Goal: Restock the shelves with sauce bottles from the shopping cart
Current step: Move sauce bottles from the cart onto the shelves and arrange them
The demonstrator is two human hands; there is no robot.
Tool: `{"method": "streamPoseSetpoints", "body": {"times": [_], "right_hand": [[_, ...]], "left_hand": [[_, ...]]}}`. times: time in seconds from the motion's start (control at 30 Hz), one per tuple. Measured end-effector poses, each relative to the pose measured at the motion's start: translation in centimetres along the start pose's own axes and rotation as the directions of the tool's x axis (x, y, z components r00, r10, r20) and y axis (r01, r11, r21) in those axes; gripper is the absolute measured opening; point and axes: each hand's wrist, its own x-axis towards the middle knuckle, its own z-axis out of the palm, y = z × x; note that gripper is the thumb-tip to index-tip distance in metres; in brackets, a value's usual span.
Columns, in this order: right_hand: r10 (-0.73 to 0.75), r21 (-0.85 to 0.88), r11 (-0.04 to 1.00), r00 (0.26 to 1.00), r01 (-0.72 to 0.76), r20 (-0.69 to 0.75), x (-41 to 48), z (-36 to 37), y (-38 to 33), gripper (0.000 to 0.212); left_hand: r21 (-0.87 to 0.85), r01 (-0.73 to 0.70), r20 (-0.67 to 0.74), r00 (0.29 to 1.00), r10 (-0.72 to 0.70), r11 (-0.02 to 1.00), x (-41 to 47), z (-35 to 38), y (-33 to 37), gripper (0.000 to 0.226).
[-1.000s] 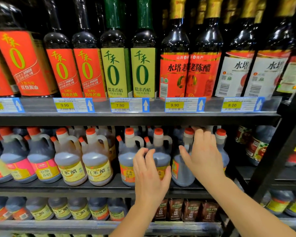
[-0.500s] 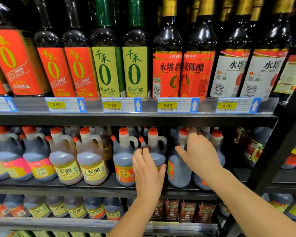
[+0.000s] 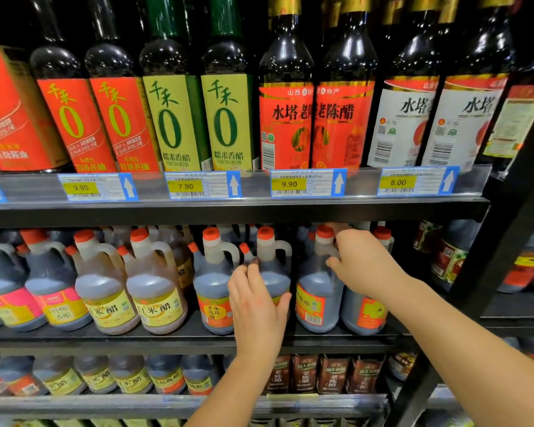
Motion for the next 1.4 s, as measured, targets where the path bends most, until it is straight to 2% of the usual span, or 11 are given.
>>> {"method": "streamPoseSetpoints", "body": {"times": [0.1, 0.17, 0.23, 0.37, 0.43, 0.5, 0.57, 0.7, 0.77, 0.87, 1.4], "right_hand": [[0.002, -0.05, 0.999, 0.997, 0.002, 0.073, 0.5, -0.6, 0.0, 0.006], [0.025, -0.073, 0.997, 0.992, -0.016, 0.123, 0.7, -0.8, -0.5, 0.009], [0.033, -0.088, 0.996, 0.993, -0.024, 0.109, 0.9, -1.0, -0.8, 0.011], [0.031, -0.086, 0.996, 0.995, -0.023, 0.1, 1.0, -1.2, -0.6, 0.035], [0.059, -0.103, 0.994, 0.986, -0.043, 0.158, 1.0, -1.3, -0.7, 0.029], [0.071, -0.142, 0.989, 0.981, -0.046, 0.179, 1.2, -1.3, -0.7, 0.011], [0.081, -0.14, 0.989, 0.979, -0.055, 0.189, 1.4, -1.3, -0.8, 0.016], [0.048, -0.131, 0.991, 0.984, -0.026, 0.173, 1.7, -1.1, -0.6, 0.003], [0.022, -0.116, 0.993, 0.985, -0.001, 0.173, 1.8, -0.9, -0.3, 0.026], [-0.024, -0.059, 0.998, 0.989, 0.033, 0.146, 1.9, -0.6, 0.0, 0.035], [-0.047, -0.023, 0.998, 0.989, 0.051, 0.141, 2.4, -0.1, 1.0, 0.028]], "left_hand": [[0.011, -0.003, -0.003, 1.0, 0.003, 1.0, 0.0, 0.0, -0.1, 0.076], [0.013, -0.002, 0.0, 1.0, 0.002, 1.0, -0.1, 0.0, -0.1, 0.076], [0.011, 0.0, 0.007, 1.0, 0.0, 1.0, 0.0, -0.1, -0.2, 0.076], [0.005, -0.001, 0.015, 1.0, 0.001, 1.0, -0.1, -0.2, -0.1, 0.076], [0.007, -0.004, 0.018, 1.0, 0.004, 1.0, -0.1, -0.2, -0.2, 0.076], [0.011, -0.006, 0.02, 1.0, 0.006, 1.0, -0.1, -0.2, -0.2, 0.076], [0.014, -0.007, 0.027, 1.0, 0.006, 1.0, -0.1, -0.2, -0.3, 0.076], [0.018, -0.01, 0.027, 1.0, 0.01, 1.0, -0.1, -0.2, -0.3, 0.077], [0.018, -0.01, 0.029, 1.0, 0.01, 1.0, -0.1, -0.1, -0.4, 0.077], [0.024, -0.009, 0.028, 1.0, 0.008, 1.0, 0.0, -0.1, -0.4, 0.077], [0.013, 0.006, 0.06, 0.998, -0.007, 1.0, -0.1, -0.2, -0.3, 0.076]]}}
